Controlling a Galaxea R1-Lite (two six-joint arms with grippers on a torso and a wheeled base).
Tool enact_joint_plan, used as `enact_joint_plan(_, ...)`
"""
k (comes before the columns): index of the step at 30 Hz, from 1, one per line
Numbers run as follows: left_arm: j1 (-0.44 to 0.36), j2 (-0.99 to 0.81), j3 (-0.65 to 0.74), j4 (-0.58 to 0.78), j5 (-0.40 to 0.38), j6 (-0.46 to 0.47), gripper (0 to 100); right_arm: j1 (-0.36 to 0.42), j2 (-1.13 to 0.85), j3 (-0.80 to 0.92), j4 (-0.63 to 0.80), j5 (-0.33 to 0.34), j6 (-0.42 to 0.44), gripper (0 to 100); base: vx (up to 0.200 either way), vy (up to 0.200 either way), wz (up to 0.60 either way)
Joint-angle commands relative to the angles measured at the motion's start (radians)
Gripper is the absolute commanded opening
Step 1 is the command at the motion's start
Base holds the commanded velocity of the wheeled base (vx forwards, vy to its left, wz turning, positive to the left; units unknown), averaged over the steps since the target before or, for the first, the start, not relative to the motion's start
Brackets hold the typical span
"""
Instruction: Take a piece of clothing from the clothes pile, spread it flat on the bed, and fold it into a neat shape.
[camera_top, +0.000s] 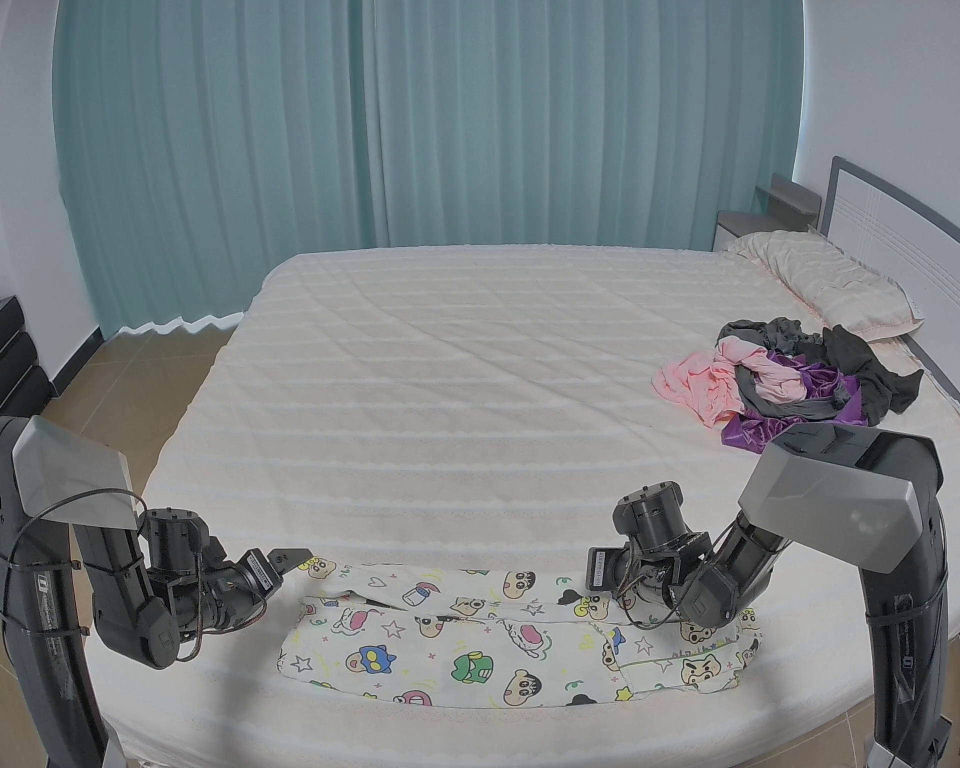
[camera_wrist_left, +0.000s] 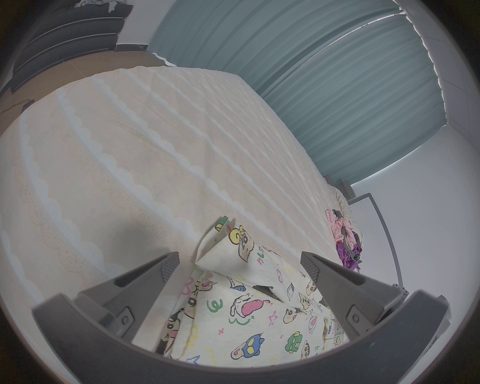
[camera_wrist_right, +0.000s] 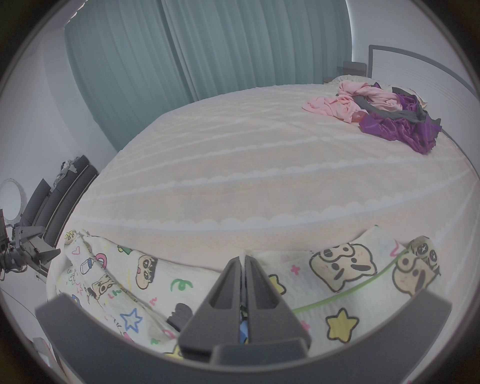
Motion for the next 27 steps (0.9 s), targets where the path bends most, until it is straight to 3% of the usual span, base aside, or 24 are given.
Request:
enact_joint_plan(1, 0.000, 0.002, 0.000, 0.000, 0.000, 0.000, 100, 0.005, -0.013, 0.005, -0.001, 0.001, 0.001, 0, 0.000, 0.000, 0.00)
enact_joint_plan(2, 0.000, 0.002, 0.000, 0.000, 0.000, 0.000, 100, 0.005, -0.010, 0.007, -0.001, 0.001, 0.001, 0, 0.000, 0.000, 0.00)
enact_joint_plan(3, 0.000, 0.002, 0.000, -0.001, 0.000, 0.000, 100, 0.008, -0.007, 0.008, -0.001, 0.001, 0.002, 100, 0.000, 0.000, 0.00)
enact_joint_plan(13, 0.000, 0.002, 0.000, -0.001, 0.001, 0.000, 100, -0.011, -0.084, 0.079, -0.082, -0.007, 0.033, 100, 0.000, 0.000, 0.00)
enact_joint_plan(19, 0.000, 0.002, 0.000, -0.001, 0.000, 0.000, 100, -0.054, -0.180, 0.217, -0.085, -0.036, 0.128, 100, 0.000, 0.000, 0.00)
enact_joint_plan(27, 0.000, 0.002, 0.001, -0.001, -0.002, 0.000, 100, -0.120, -0.172, 0.329, -0.082, 0.031, 0.251, 100, 0.000, 0.000, 0.00)
